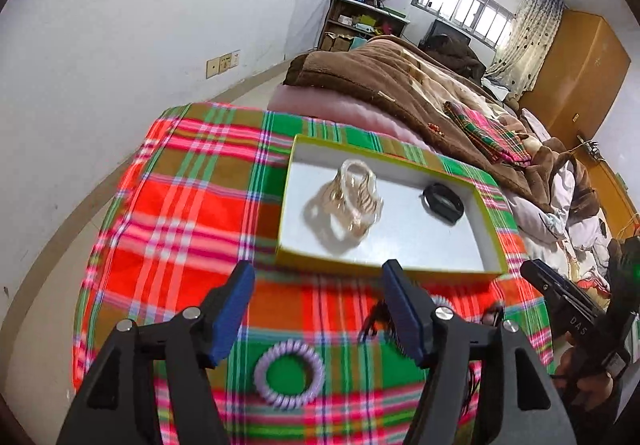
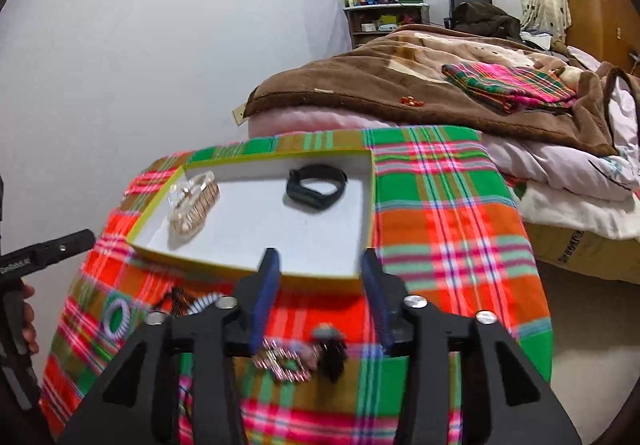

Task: Organize jewelry
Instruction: 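Move both tools back out of the box toward the remaining jewelry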

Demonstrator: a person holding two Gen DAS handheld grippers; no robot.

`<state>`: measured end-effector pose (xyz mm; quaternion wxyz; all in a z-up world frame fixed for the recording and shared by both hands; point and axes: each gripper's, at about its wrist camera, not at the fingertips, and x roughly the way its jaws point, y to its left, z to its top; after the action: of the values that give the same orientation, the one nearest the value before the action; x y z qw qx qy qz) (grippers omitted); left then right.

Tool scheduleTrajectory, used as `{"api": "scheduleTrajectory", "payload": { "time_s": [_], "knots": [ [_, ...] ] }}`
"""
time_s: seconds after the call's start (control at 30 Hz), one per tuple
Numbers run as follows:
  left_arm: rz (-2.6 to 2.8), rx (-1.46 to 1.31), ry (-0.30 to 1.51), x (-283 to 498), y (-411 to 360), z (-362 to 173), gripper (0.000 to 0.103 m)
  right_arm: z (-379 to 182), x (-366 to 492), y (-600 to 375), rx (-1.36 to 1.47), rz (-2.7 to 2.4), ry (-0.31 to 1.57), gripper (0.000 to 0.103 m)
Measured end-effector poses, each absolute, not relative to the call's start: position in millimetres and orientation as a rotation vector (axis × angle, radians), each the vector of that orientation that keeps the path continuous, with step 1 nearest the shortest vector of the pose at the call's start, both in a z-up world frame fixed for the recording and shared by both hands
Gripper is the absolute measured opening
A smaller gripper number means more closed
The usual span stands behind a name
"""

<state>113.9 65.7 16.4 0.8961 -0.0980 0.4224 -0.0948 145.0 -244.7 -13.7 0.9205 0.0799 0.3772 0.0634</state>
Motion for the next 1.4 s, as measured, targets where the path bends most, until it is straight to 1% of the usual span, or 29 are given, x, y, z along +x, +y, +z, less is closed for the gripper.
{"api": "scheduleTrajectory", "payload": {
  "time_s": [0.07,0.1,0.17,0.2,0.47,0.8,0.83,0.87,0.93,1.07,1.17,1.4],
  "knots": [
    [-0.209,-0.209,0.870,103.8,69.3,12.9,0.068,-19.1,138.0,-246.7,0.167,0.126,0.787,0.048],
    [-0.207,-0.201,0.870,99.4,70.6,10.7,0.070,-21.6,134.8,-246.8,0.168,0.130,0.791,0.049],
    [-0.196,-0.183,0.868,91.9,72.7,6.9,0.071,-28.1,131.1,-244.3,0.150,0.134,0.811,0.053],
    [-0.197,-0.189,0.871,87.8,75.1,4.0,0.071,-31.9,130.0,-242.6,0.139,0.131,0.823,0.053],
    [-0.161,-0.254,0.891,62.2,99.8,-14.4,0.071,-51.0,132.9,-237.5,0.120,0.095,0.878,0.053],
    [-0.160,-0.313,0.979,50.7,111.2,-37.9,0.071,-63.8,137.4,-230.5,0.078,0.057,0.914,0.053],
    [-0.161,-0.320,0.984,50.5,112.7,-39.7,0.071,-64.8,138.1,-230.5,0.077,0.060,0.915,0.052],
    [-0.155,-0.320,0.985,50.0,113.7,-40.4,0.071,-65.6,138.7,-230.6,0.078,0.060,0.917,0.047],
    [-0.148,-0.310,0.987,48.8,113.6,-41.3,0.071,-66.7,139.2,-230.3,0.072,0.057,0.917,0.042],
    [-0.151,-0.300,0.997,49.5,112.0,-42.3,0.071,-67.9,139.6,-228.8,0.068,0.059,0.918,0.035],
    [-0.147,-0.296,0.999,51.2,109.6,-42.8,0.071,-66.5,137.1,-228.1,0.066,0.057,0.906,0.032],
    [-0.139,-0.273,1.010,58.2,101.6,-45.0,0.071,-59.6,130.0,-234.7,0.080,0.060,0.861,0.031]
  ]
}}
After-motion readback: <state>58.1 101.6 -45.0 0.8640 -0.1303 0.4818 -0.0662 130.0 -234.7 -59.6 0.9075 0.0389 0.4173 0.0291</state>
